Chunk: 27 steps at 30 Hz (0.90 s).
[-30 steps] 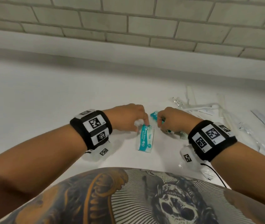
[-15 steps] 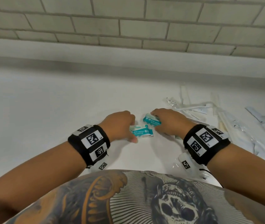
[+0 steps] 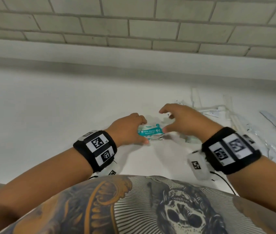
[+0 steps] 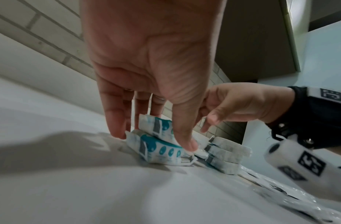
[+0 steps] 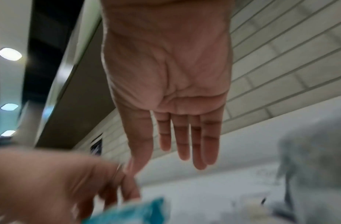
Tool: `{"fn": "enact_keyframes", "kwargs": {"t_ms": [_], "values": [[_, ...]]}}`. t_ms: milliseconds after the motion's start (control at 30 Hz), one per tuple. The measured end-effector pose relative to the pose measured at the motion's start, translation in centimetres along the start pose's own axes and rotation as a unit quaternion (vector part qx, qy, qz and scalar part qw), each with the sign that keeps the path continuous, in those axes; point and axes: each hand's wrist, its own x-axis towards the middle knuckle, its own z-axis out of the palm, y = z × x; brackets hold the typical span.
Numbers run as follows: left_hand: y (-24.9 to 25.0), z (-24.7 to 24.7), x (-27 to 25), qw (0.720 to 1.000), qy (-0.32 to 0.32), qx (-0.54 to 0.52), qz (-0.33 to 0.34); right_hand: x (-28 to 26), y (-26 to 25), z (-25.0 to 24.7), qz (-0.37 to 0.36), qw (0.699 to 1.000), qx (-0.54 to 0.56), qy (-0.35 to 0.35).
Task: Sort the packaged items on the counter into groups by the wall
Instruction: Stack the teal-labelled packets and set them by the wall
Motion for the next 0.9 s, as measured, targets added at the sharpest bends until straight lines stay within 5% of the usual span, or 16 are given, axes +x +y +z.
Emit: {"fn": "enact_keyframes", "kwargs": {"t_ms": [100, 267, 400, 533, 700, 900], "values": [[-0.1, 0.2, 0.3, 1.0, 0.002, 0.013, 0.003, -2.2, 2.3, -3.4, 0.065, 0.998, -0.005, 0.01], [-0.1, 0.7, 0.8, 1.0, 0.005, 0.001, -0.009, -4.1, 5.2, -3.0, 0.146, 0.975, -0.132, -0.104], [-0.1, 0.7, 0.6, 1.0, 0.005, -0.022, -0.018, -3.6, 5.6, -1.3, 0.119, 0.977, -0.17, -0.043], [-0.2, 0.6, 0.3, 0.999, 0.001, -0.04, -0.023, -2.8, 2.7, -1.4, 0.058, 0.996, -0.065, 0.036], [-0.6, 0.4, 0.1, 1.0, -0.009, -0.02, -0.02, -0.8, -0.2, 0.0, 0.075, 0.994, 0.002, -0.076], [-1.3, 0.0, -0.3, 1.0, -0.019, -0.003, -0.021, 0.9, 1.0, 0.0, 0.14, 0.985, 0.062, -0.074]]}}
